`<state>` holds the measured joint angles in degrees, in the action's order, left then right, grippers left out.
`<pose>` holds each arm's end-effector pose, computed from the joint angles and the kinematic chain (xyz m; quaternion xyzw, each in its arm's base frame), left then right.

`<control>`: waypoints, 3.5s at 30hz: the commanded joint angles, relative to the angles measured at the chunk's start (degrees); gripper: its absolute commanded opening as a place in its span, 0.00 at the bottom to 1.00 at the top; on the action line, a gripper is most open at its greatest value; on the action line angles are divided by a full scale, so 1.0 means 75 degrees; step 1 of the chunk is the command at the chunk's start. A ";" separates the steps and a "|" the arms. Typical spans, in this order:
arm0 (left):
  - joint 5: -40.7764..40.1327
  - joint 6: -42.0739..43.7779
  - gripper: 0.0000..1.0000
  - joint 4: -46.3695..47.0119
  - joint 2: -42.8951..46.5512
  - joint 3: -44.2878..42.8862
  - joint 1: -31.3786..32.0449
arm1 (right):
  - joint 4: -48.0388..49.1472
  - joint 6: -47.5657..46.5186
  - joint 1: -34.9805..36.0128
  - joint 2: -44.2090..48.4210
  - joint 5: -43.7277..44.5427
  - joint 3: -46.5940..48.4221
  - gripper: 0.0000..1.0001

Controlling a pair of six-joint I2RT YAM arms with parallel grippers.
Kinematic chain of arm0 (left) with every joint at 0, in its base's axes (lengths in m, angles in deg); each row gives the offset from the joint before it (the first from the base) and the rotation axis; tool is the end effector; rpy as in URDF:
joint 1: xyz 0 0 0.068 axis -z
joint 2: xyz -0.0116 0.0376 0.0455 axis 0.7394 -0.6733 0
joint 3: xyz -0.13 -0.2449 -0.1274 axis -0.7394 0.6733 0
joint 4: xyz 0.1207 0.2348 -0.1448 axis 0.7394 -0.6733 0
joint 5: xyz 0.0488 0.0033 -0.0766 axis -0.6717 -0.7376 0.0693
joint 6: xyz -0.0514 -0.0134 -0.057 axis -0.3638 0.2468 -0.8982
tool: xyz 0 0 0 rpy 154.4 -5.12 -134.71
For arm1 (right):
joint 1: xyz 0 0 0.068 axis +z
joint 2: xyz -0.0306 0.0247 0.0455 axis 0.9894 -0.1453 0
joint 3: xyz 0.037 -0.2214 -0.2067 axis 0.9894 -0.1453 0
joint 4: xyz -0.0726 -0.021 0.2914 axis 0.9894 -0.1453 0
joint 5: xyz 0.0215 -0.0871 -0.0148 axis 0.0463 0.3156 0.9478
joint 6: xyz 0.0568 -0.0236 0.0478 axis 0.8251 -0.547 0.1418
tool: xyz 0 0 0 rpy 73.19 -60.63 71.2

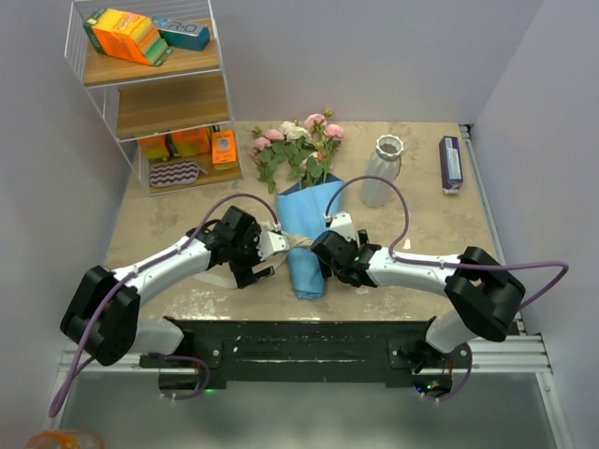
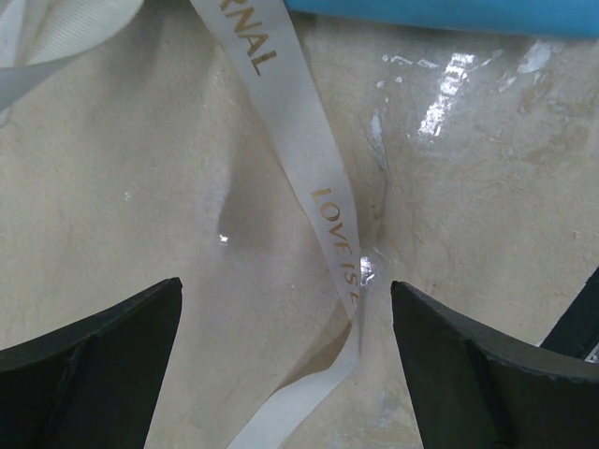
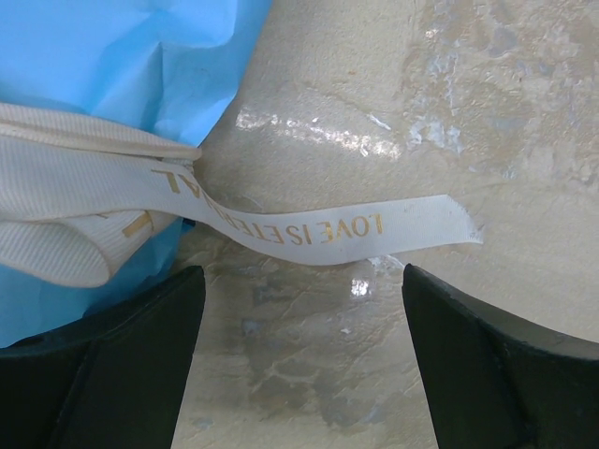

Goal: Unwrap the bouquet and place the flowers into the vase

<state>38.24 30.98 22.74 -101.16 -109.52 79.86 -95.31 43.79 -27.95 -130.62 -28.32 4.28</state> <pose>0.2325 -0.1631 0.1718 0.5463 0.7976 -0.1025 0.2344 0.2200 0.2344 0.1514 -0.0949 0.9194 -0.0475 0.3787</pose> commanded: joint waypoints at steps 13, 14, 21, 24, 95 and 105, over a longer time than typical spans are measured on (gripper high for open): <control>-0.0780 0.0145 0.88 0.0977 -0.0289 0.0589 0.0466 | -0.0041 0.0247 0.0013 -0.0200 0.0791 0.0809 0.88; -0.0769 0.0157 0.86 0.0965 -0.0336 0.0624 0.0467 | -0.0041 0.0247 0.0001 -0.0189 0.0768 0.0809 0.88; -0.1155 0.0262 0.52 0.1117 -0.0371 0.0800 0.0478 | -0.0005 0.0165 -0.0010 -0.0200 0.0756 0.0727 0.88; -0.1424 0.0251 0.29 0.1152 -0.0278 0.0812 0.0490 | 0.0018 0.0060 -0.0011 -0.0399 0.0662 0.0797 0.86; 0.4068 -0.1014 0.99 0.0082 -0.0731 -0.3934 -0.2710 | -0.3886 0.0939 -0.1044 0.3174 0.3030 0.3025 0.99; 0.5313 -0.0312 0.99 -0.0207 -0.3709 -0.5677 -0.2393 | -0.2209 -0.0479 -0.0737 0.4603 0.2034 0.2227 0.94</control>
<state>72.25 26.21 21.45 -124.33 -144.91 60.94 -117.93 44.57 -34.01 -99.24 -11.27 22.36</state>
